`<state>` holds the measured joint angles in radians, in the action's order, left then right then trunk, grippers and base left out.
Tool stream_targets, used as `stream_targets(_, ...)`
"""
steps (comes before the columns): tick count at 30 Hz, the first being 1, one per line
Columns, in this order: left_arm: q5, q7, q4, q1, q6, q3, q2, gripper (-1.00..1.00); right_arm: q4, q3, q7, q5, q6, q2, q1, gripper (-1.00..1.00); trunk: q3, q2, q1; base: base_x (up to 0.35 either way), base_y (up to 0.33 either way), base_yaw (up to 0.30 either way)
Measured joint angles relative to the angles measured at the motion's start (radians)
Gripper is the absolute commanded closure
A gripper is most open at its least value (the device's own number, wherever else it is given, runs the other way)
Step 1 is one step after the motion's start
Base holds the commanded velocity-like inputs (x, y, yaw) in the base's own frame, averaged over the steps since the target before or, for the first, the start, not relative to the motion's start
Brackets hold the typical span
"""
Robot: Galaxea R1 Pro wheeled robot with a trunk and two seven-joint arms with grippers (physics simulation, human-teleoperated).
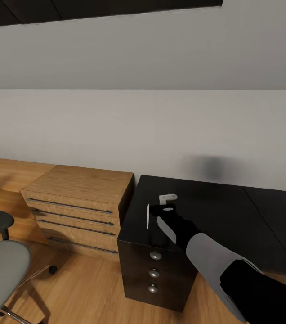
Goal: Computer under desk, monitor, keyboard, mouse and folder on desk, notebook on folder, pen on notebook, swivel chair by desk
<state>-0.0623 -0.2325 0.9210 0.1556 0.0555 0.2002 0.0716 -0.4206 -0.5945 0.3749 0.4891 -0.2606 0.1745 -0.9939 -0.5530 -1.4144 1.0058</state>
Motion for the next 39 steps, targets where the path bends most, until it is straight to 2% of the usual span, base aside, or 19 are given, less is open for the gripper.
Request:
stream_targets(10, 0.0, -0.001, 0.001, 0.0, 0.0, 0.0, -0.001, -1.0, -0.001, 0.001, 0.0, 0.007, 0.003, 0.0, 0.002, -1.0, 0.0, 0.0, 0.0, 0.0, 0.0, 0.011)
stream_targets(12, 0.0, -0.002, 0.002, 0.0, 0.0, 0.0, -0.002, -1.0, -0.001, 0.001, 0.0, 0.048, 0.004, 0.0, 0.002, -1.0, -0.001, 0.0, 0.0, 0.0, 0.0, 0.191)
stream_targets(14, -0.001, -0.003, 0.006, 0.0, 0.001, 0.0, -0.002, -1.0, -0.001, 0.001, 0.001, 0.067, 0.004, 0.0, 0.002, -1.0, -0.002, 0.0, 0.0, 0.0, 0.0, 0.237)
stream_targets(19, -0.003, -0.001, 0.043, 0.0, 0.009, 0.004, 0.0, -1.0, 0.001, 0.003, 0.001, 0.068, 0.003, 0.0, 0.002, -1.0, -0.007, 0.0, 0.0, 0.0, 0.0, 0.173)
stream_targets(24, -0.003, 0.003, 0.043, 0.0, 0.011, 0.002, 0.0, -1.0, 0.004, 0.004, 0.0, 0.068, 0.004, 0.0, 0.002, -1.0, -0.009, 0.0, 0.0, 0.099, 0.0, 0.032)
stream_targets(26, -0.004, -0.002, 0.055, 0.001, 0.022, 0.003, 0.011, -1.0, -0.007, 0.004, 0.005, 0.061, 0.014, -0.011, 0.013, -1.0, -0.015, -0.014, 0.007, 0.0, 0.0, 0.0)
stream_targets(30, -0.003, -0.001, 0.06, 0.001, 0.024, 0.003, 0.018, -1.0, -0.029, 0.003, -0.001, 0.062, 0.016, -0.004, 0.036, -1.0, -0.028, -0.042, 0.023, 0.0, 0.0, 0.0)
stream_targets(32, -0.003, -0.001, 0.056, 0.0, 0.024, 0.002, 0.027, -1.0, -0.019, 0.001, -0.004, 0.063, 0.019, 0.0, 0.025, -1.0, -0.034, -0.056, 0.031, 0.0, 0.0, 0.0)
stream_targets(39, -0.003, 0.0, 0.054, 0.001, 0.025, 0.002, 0.034, -1.0, 0.021, -0.002, -0.006, 0.063, 0.023, 0.0, 0.008, -1.0, -0.056, -0.105, 0.057, 0.0, 0.0, 0.0)
